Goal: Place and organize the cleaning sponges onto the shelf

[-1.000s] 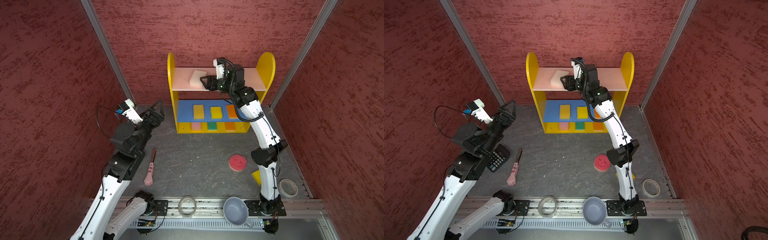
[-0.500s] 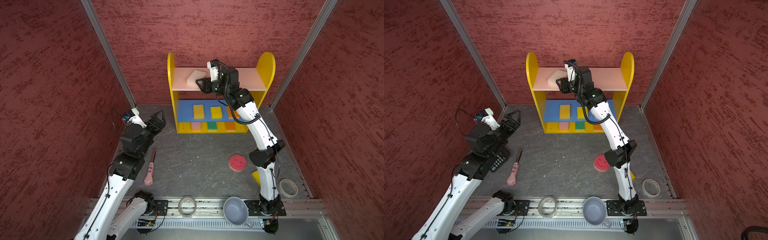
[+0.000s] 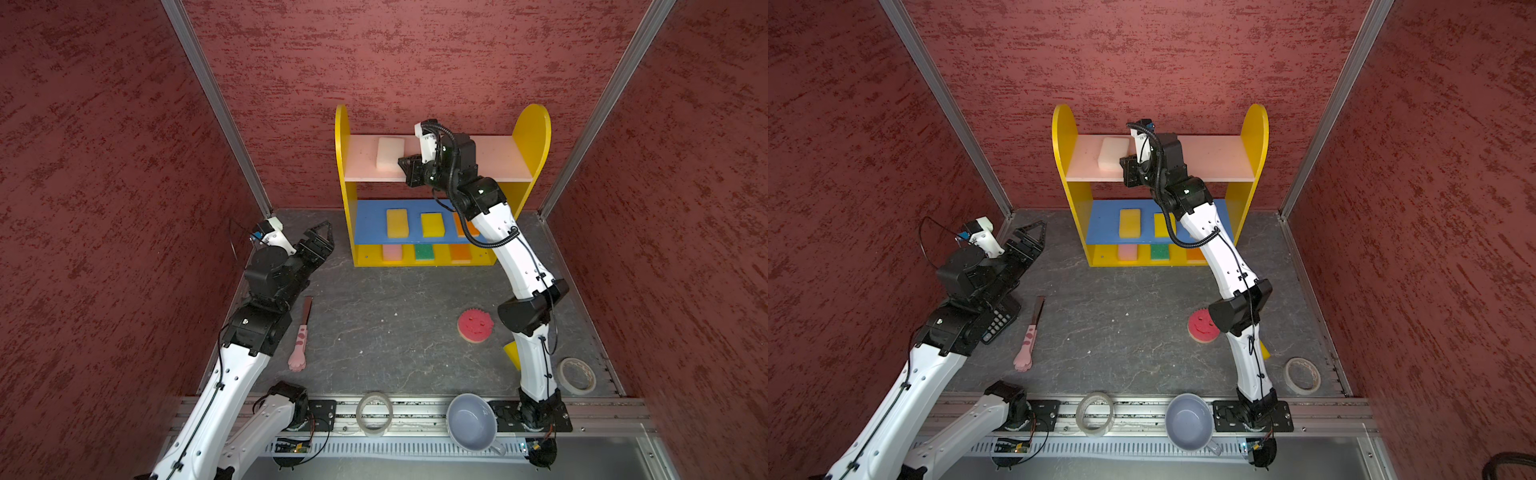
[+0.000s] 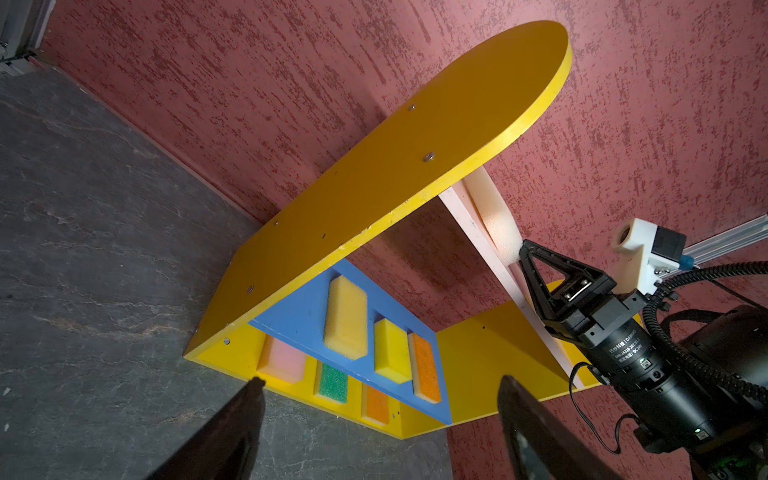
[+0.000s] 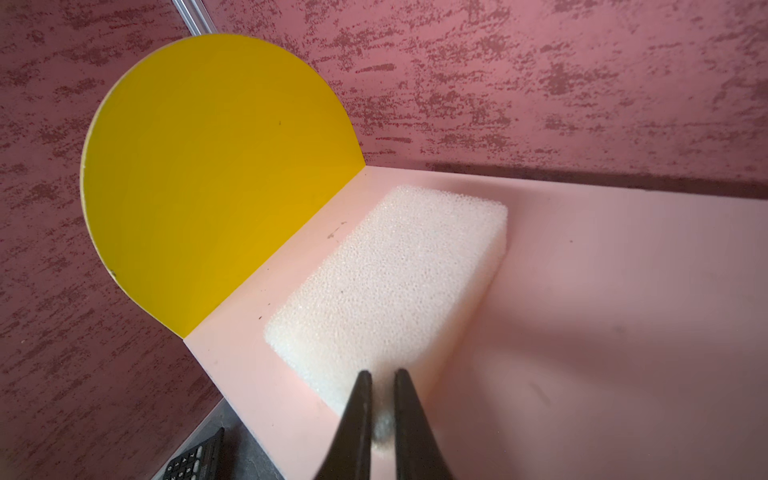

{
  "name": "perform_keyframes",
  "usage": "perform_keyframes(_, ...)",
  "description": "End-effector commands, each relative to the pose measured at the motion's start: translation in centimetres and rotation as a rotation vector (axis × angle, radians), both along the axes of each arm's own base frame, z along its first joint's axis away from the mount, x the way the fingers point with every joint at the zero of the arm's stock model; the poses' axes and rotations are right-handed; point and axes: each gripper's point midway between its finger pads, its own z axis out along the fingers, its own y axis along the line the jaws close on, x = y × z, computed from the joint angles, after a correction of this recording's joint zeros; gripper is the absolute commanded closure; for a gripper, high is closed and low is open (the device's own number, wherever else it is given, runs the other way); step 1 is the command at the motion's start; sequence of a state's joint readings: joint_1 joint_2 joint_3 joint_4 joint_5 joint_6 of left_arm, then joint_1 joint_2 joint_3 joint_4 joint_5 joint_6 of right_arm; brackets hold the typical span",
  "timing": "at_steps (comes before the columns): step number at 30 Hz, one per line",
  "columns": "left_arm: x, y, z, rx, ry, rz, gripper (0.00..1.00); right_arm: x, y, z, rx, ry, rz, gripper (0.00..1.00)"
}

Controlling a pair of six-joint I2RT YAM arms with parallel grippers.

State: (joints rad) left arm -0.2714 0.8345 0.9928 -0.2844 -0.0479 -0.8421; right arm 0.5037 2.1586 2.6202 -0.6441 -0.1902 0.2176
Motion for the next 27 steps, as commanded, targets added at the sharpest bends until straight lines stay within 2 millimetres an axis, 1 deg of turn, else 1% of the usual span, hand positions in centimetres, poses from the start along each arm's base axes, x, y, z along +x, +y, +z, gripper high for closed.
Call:
perform_keyframes(1, 0.7, -1.1, 0.2, -0.016, 0.003, -0.060, 0.13, 0.7, -1.1, -0.9, -0.001, 0.028, 0.026, 0.95)
perform_keyframes(3, 1.0, -1.8, 0.6, -0.021, -0.001, -0.091, 0.12, 0.7, -1.4, -0.7, 0.013, 0.034, 0.043, 0.98)
perform_keyframes(5, 1.3, -2.4, 0.8, -0.025, -0.006, -0.117, 0.13, 0.7, -1.9, -0.5, 0.014, 0.034, 0.042, 0.99)
perform_keyframes(9, 1.8, -3.1, 1.4, -0.033, -0.013, -0.149, 0.13, 0.2, -2.1, 0.1, 0.017, 0.026, 0.044, 1.00)
perform_keyframes(13, 2.0, -3.5, 1.3, -0.041, -0.012, -0.158, 0.13, -0.1, -2.1, 0.5, 0.037, 0.035, 0.049, 1.00)
perform_keyframes(19, 1.8, -3.2, 1.0, -0.038, -0.006, -0.138, 0.13, -0.5, -1.7, 0.7, 0.077, 0.066, 0.070, 0.99)
perform_keyframes(27, 1.6, -2.9, 0.9, -0.030, -0.006, -0.126, 0.13, -0.9, -1.5, 0.7, 0.080, 0.074, 0.091, 1.00)
